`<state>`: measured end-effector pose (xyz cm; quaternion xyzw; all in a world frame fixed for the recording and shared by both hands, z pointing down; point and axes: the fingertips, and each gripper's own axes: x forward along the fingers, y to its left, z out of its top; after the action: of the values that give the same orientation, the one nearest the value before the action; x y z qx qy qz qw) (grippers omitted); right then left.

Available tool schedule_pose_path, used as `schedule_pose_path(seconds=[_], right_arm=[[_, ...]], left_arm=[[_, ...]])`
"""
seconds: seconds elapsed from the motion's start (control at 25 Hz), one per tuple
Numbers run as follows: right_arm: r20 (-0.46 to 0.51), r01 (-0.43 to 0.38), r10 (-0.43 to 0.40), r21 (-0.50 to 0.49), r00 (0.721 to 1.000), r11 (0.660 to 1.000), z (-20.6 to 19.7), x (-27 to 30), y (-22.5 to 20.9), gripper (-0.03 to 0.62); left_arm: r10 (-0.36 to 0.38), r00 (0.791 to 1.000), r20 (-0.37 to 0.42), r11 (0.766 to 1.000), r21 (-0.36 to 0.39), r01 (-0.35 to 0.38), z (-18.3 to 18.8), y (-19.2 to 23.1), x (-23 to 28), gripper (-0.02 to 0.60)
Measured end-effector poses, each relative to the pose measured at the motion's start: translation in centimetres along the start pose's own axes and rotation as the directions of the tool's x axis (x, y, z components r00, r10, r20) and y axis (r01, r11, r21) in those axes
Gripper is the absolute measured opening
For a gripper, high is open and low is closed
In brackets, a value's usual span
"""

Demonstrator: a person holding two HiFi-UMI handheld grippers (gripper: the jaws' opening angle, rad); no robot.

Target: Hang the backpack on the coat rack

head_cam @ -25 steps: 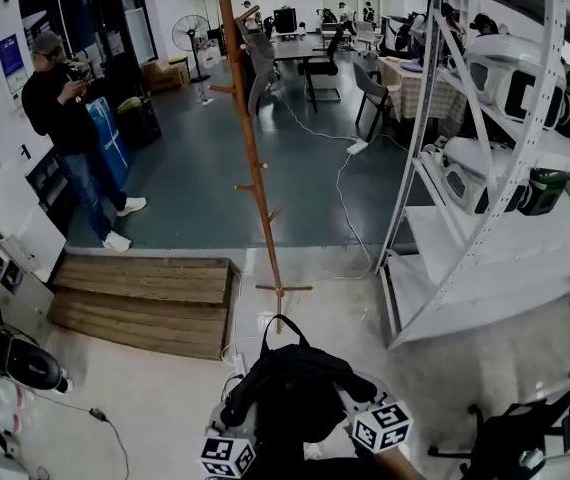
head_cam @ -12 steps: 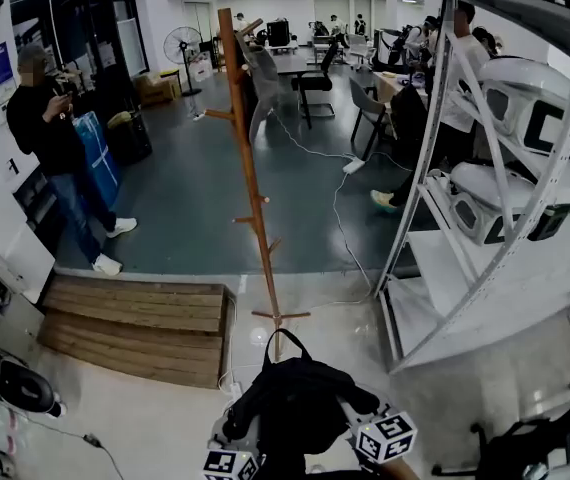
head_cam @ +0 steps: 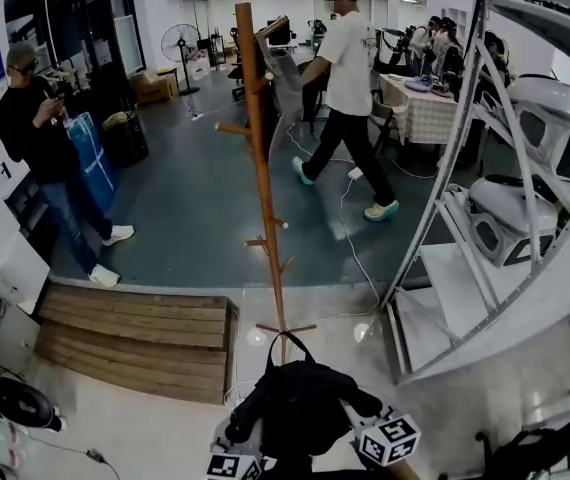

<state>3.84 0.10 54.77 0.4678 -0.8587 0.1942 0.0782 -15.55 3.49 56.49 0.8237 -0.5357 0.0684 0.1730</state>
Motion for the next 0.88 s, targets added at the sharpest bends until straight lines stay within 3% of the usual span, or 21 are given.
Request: schedule_pose_path(seconds=[0.44, 0.88], right_arm=[[0.002, -0.016, 0.016, -0.004, 1.000, 1.000, 2.9, 6.9, -0.8, 0.109], [-0.021, -0.113, 0.113, -0.020, 0.993, 0.993, 5.0, 11.6, -4.0, 0.109]], left_arm=[[0.006, 1.000, 0.017, 1.000, 0.008, -0.006, 3.1, 5.0, 4.7, 0.079], [0.088, 0.996, 0.029, 0.996, -0.017, -0.087, 4.6, 6.2, 8.8, 0.079]])
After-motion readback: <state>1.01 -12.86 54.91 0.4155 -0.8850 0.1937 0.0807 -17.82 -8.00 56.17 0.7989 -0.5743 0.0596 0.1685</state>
